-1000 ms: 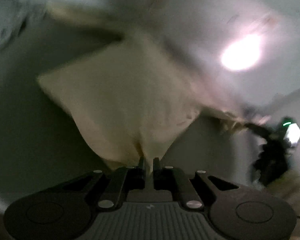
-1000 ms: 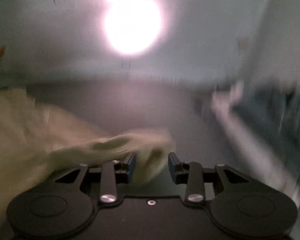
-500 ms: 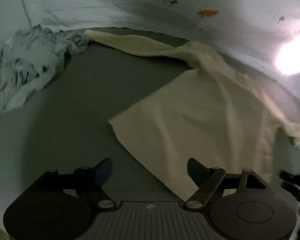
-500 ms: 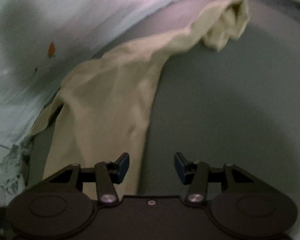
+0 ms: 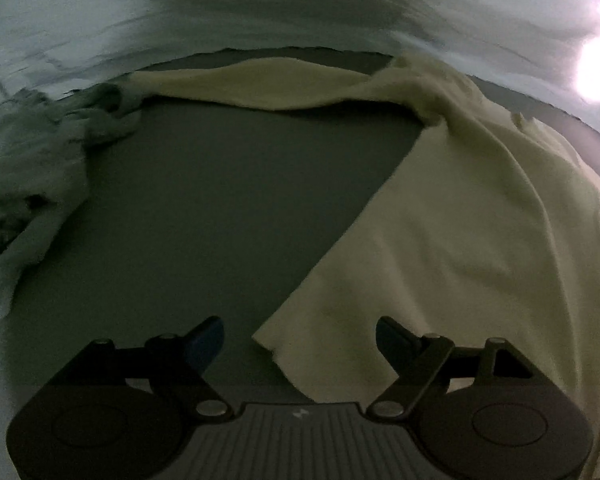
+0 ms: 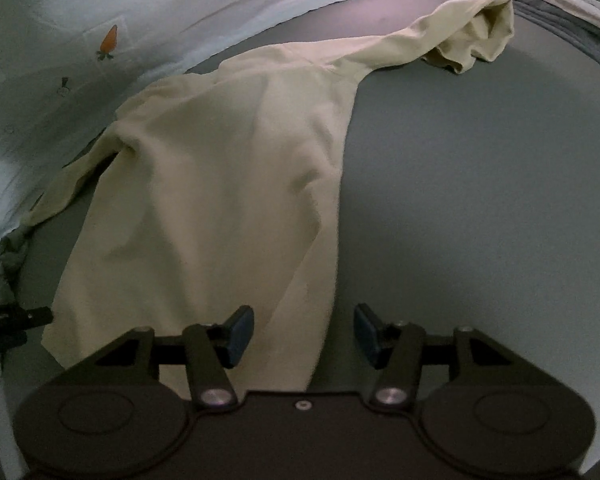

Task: Fold clothes
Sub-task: 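Spread the cream sweater flat on the table with both grippers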

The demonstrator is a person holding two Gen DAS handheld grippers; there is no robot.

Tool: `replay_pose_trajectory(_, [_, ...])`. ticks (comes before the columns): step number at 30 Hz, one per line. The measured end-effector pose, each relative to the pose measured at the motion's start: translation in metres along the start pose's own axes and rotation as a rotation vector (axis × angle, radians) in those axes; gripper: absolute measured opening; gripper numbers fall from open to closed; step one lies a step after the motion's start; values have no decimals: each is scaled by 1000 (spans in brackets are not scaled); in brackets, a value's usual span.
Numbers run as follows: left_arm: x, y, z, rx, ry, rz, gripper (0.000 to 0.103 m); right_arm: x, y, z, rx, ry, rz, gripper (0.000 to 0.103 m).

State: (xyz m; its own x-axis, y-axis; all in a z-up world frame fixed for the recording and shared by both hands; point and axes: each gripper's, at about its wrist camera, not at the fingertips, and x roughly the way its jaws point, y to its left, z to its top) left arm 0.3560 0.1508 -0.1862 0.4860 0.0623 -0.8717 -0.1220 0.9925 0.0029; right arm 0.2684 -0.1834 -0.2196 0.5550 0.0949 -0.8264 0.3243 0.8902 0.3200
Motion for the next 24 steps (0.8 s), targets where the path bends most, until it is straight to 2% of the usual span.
replay_pose_trajectory(6, [14, 3, -2, 29, 18, -25, 82, 2, 13, -7, -38, 30, -5, 53])
replay_pose_trajectory(8, [16, 4, -4, 5, 21, -25, 72, 5, 17, -5, -65, 43, -27, 51])
replay_pose_trajectory(10, [14, 4, -7, -15, 9, -14, 57, 6, 22, -4, -110, 56, -53, 42])
replay_pose_trajectory(11, [13, 4, -9, -24, 2, -8, 53, 7, 24, -3, -137, 58, -65, 30])
replay_pose_trajectory(12, [12, 3, -10, -27, -3, -5, 40, 7, 26, -3, -158, 56, -73, 17])
replay_pose_trajectory(13, [10, 1, -10, -35, -6, -2, 29, 7, 27, -4, -179, 53, -80, 11])
replay_pose_trajectory(14, [8, 1, -10, -50, -1, -1, 11, 7, 26, -4, -192, 49, -84, 7])
replay_pose_trajectory(15, [7, 0, -10, -65, 6, 3, 7, 6, 24, -4, -193, 51, -81, 6])
replay_pose_trajectory(21, [-6, -9, -22, -100, 4, 57, 5, -4, 7, -3, -184, 68, -67, 4])
replay_pose_trajectory(24, [-15, -12, -35, -156, 10, 77, 5, -9, -1, -1, -211, 81, -58, 4])
